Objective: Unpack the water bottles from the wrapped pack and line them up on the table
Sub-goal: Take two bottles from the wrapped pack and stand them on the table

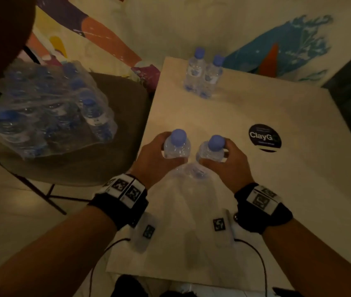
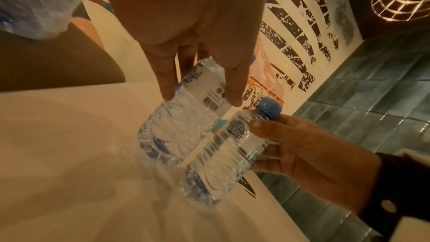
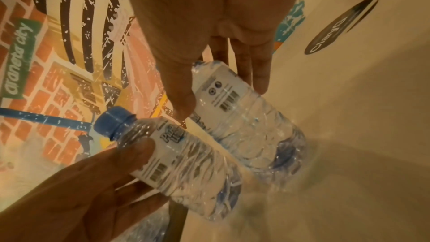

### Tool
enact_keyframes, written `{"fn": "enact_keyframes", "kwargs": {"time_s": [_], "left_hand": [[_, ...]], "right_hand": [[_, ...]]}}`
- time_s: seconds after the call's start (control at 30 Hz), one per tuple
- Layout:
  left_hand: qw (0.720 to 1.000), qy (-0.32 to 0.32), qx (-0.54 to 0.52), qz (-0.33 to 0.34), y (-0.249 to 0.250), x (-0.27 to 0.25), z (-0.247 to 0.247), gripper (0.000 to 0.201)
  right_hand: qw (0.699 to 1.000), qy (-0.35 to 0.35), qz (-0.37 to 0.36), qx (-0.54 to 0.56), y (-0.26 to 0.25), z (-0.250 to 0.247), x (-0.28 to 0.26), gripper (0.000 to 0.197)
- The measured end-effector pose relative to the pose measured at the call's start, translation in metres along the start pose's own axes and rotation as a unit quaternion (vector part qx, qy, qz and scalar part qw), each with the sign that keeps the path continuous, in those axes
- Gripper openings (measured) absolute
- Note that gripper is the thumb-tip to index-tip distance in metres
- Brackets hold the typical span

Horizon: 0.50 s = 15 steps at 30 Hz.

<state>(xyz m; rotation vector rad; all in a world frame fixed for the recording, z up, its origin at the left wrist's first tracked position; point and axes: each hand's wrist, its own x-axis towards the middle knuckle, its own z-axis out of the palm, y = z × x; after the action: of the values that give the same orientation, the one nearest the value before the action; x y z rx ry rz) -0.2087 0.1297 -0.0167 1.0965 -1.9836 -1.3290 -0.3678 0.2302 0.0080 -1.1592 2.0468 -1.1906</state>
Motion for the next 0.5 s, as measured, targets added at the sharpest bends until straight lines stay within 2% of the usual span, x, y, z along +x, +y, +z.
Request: {"fn": "enact_keyframes", "kwargs": {"time_s": [0.13, 0.2, 0.27, 0.33, 0.4, 0.5], "left_hand": [[1.000, 0.009, 0.028, -0.007, 0.010, 0.007, 0.021, 0.060], [0.999, 0.010, 0.037, -0.008, 0.015, 0.007, 0.027, 0.058], [0.999, 0.006, 0.037, -0.010, 0.013, 0.006, 0.029, 0.063], [0.999, -0.013, 0.050, -0.014, 0.006, 0.005, 0.028, 0.076], [0.998, -0.017, 0.053, -0.032, -0.001, 0.001, 0.025, 0.087], [0.998, 0.039, 0.020, -0.054, -0.009, -0.009, 0.006, 0.072]], "right_hand": [[1.000, -0.010, 0.002, 0.008, 0.008, -0.003, 0.004, 0.038], [1.000, -0.012, -0.001, 0.005, 0.011, -0.001, 0.006, 0.046], [1.000, -0.022, -0.003, -0.004, 0.014, 0.000, 0.007, 0.054], [0.999, -0.031, -0.014, -0.003, 0.016, 0.000, 0.006, 0.056], [0.999, -0.015, -0.036, -0.012, 0.017, 0.001, 0.005, 0.061], [0.992, 0.055, -0.098, -0.062, 0.003, 0.004, 0.002, 0.061]]}}
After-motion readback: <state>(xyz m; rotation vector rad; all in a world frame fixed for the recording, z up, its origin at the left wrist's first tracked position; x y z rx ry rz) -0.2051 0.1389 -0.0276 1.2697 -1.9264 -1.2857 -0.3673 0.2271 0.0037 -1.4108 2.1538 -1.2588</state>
